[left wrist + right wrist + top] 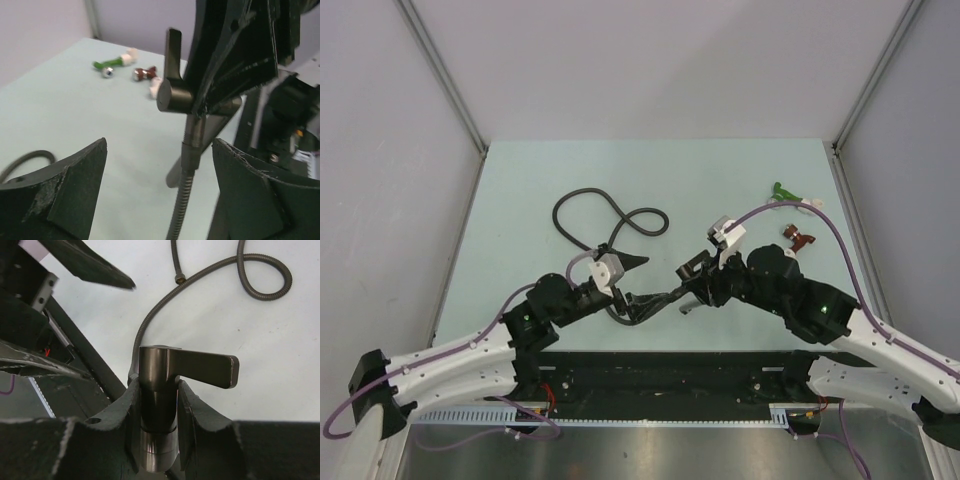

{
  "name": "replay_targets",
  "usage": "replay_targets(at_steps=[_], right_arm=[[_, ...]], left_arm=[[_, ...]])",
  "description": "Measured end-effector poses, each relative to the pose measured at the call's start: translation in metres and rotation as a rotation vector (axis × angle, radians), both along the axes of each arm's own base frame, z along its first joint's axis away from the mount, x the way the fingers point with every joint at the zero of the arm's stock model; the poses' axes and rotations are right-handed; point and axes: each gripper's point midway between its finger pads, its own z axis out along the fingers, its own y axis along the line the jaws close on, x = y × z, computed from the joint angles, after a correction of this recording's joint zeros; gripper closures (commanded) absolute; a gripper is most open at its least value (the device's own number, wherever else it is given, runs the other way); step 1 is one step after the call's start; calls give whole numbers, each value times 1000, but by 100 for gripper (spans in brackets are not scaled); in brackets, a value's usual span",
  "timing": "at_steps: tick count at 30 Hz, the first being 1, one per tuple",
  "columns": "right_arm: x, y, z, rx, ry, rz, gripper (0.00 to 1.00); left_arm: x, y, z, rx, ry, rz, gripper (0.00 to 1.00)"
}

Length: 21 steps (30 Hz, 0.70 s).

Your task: Install the water faucets

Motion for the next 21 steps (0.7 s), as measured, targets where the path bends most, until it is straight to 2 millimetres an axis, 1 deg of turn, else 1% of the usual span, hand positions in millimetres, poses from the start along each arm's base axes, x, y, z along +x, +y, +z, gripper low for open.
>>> replay_targets(at_steps=[2,6,8,10,14,19,21], right_arm=[[-2,1,2,3,-8,19,100],[-8,4,4,11,-11,63,100],[-11,7,4,16,-16,87,100],[-14,9,3,20,-15,109,100],[-19,12,-1,21,-6,143,100],[-23,15,-2,22,-8,173,100],[-24,17,-1,27,-14,183,100]], left_arm=[[-5,-4,-11,13,43,-75,13],[-17,-18,-46,61,169,-238,16],[-24,-23,-61,80,225,-307,17],[-33,-28,-70,91,271,-372,19],[-45,-35,-74,87,302,-465,21],[-51,-41,-71,72,317,-524,25],[-52,-44,-69,66,322,-536,32]])
